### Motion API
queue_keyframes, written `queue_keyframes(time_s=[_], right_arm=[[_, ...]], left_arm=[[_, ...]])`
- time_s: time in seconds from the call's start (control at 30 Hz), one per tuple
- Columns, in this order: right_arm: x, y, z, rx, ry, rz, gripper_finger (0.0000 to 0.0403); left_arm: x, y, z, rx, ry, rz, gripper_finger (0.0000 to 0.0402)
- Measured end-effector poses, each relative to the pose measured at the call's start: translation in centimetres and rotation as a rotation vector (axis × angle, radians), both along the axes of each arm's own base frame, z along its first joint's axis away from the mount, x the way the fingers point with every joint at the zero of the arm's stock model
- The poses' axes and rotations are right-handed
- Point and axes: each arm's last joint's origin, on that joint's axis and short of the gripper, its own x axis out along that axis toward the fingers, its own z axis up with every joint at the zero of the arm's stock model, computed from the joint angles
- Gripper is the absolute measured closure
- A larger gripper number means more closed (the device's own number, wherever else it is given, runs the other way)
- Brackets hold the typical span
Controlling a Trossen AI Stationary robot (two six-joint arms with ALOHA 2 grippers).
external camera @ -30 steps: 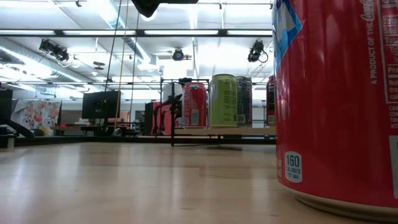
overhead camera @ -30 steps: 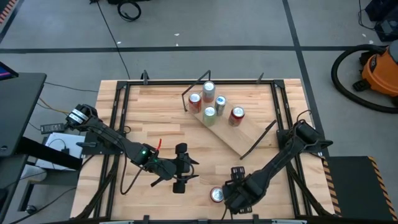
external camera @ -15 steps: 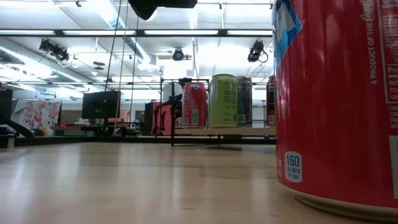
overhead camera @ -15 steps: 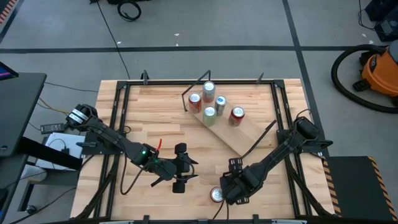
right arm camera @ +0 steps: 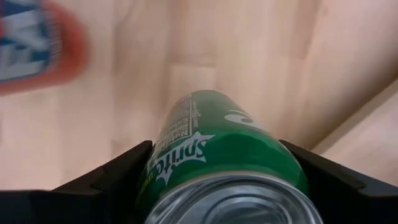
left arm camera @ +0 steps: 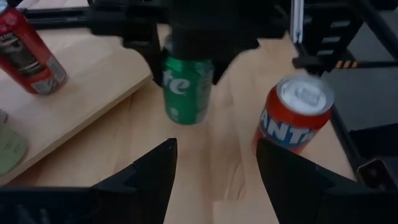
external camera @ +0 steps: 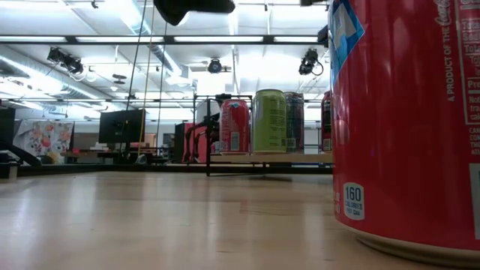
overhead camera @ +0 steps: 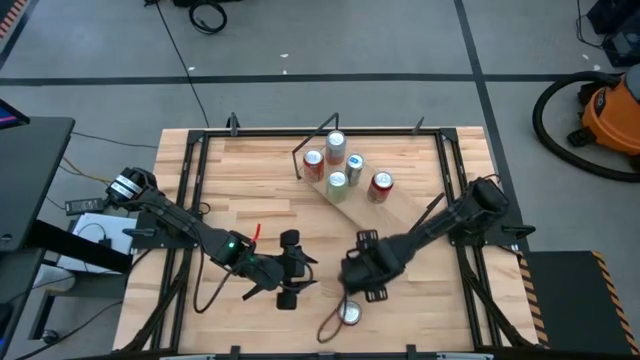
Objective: Place canned beverage on shelf
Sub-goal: Put the green soda can on the shelf
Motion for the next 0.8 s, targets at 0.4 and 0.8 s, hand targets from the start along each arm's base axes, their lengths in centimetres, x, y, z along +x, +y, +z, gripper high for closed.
queue_keyframes(time_s=[0.4,0.8], right_arm=[[1.6,-6.5,2.1,0.035,-0.030,-0.099,0.0074],[1.7,-13.3,4.2,0.075,-0.079,-0.313,0.0074]], left_arm=[[-1.9,1.4,-2.3,0.112,0.280,0.109,0.0170],[-2.1,1.5,-2.5,0.111,0.305,0.131,0.0170]])
